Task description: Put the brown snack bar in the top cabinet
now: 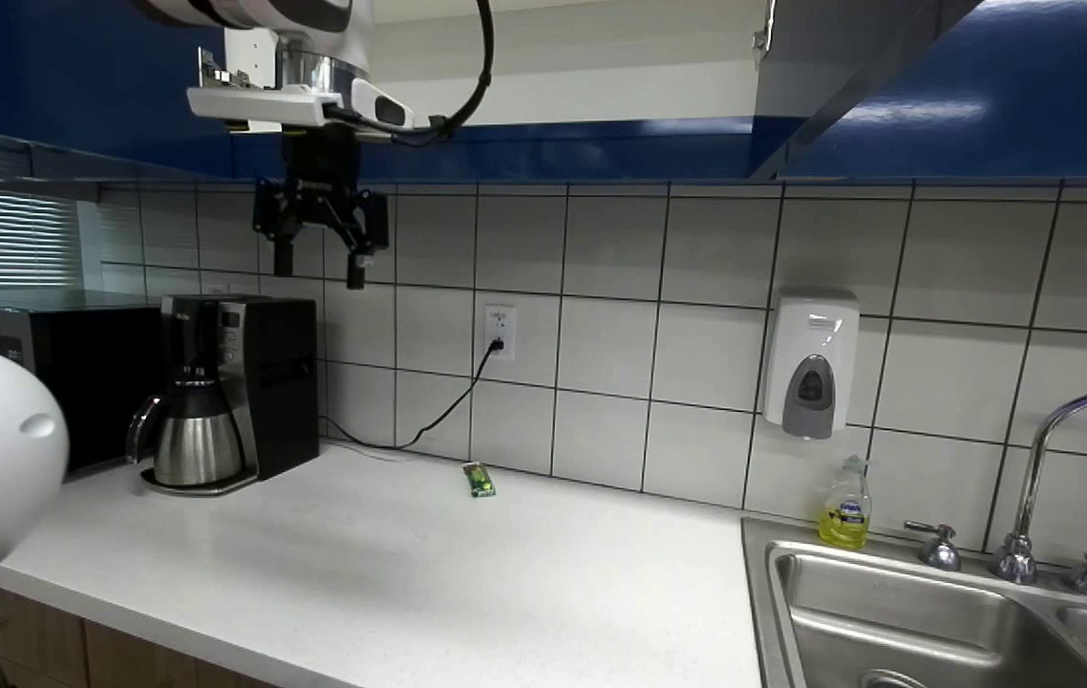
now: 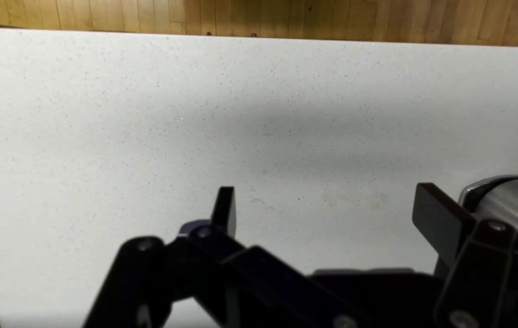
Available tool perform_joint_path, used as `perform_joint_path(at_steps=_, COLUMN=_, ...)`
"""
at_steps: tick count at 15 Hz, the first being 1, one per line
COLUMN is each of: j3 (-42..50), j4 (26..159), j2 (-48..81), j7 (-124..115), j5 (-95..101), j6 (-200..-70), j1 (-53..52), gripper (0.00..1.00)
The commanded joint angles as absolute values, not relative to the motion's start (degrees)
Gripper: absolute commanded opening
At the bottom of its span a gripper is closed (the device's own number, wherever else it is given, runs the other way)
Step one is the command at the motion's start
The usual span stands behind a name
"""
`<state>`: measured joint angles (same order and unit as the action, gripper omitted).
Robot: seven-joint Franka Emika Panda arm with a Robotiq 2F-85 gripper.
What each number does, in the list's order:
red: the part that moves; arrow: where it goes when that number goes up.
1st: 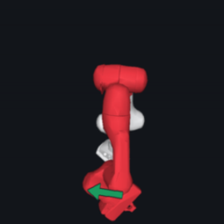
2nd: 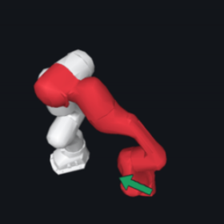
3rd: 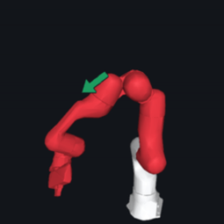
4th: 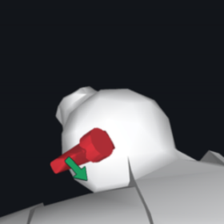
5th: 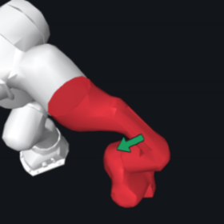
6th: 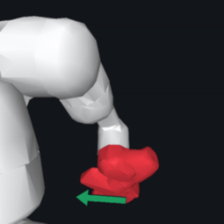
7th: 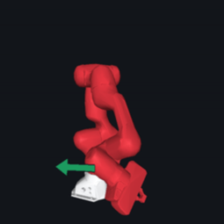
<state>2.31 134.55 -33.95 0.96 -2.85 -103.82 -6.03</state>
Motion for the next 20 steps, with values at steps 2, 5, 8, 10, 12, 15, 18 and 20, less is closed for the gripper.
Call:
perform_joint_path(at_steps=2, j3=0.77, j4=139.12, j2=-32.7, j7=2.35, j5=0.12, j6=-112.4, j1=-3.59, gripper=1.0)
perform_joint_path(at_steps=5, j3=0.89, j4=140.65, j2=-30.96, j7=1.86, j5=1.58, j6=-116.53, j1=-3.03, gripper=1.0)
perform_joint_path(at_steps=8, j3=1.26, j4=140.77, j2=-28.85, j7=1.39, j5=0.42, j6=-117.2, j1=-2.82, gripper=1.0)
perform_joint_path(at_steps=10, j3=1.62, j4=140.26, j2=-27.32, j7=1.37, j5=-0.96, j6=-115.82, j1=-2.98, gripper=1.0)
perform_joint_path(at_steps=12, j3=1.42, j4=140.05, j2=-26.13, j7=0.76, j5=-0.89, j6=-115.77, j1=-2.68, gripper=1.0)
perform_joint_path(at_steps=15, j3=1.27, j4=140.78, j2=-26.16, j7=1.49, j5=-0.49, j6=-116.36, j1=-2.81, gripper=1.0)
perform_joint_path(at_steps=18, j3=1.24, j4=140.78, j2=-25.72, j7=1.49, j5=-0.48, j6=-116.37, j1=-2.8, gripper=1.0)
perform_joint_path(at_steps=20, j3=1.24, j4=140.78, j2=-25.72, j7=1.49, j5=-0.48, j6=-116.37, j1=-2.8, gripper=1.0)
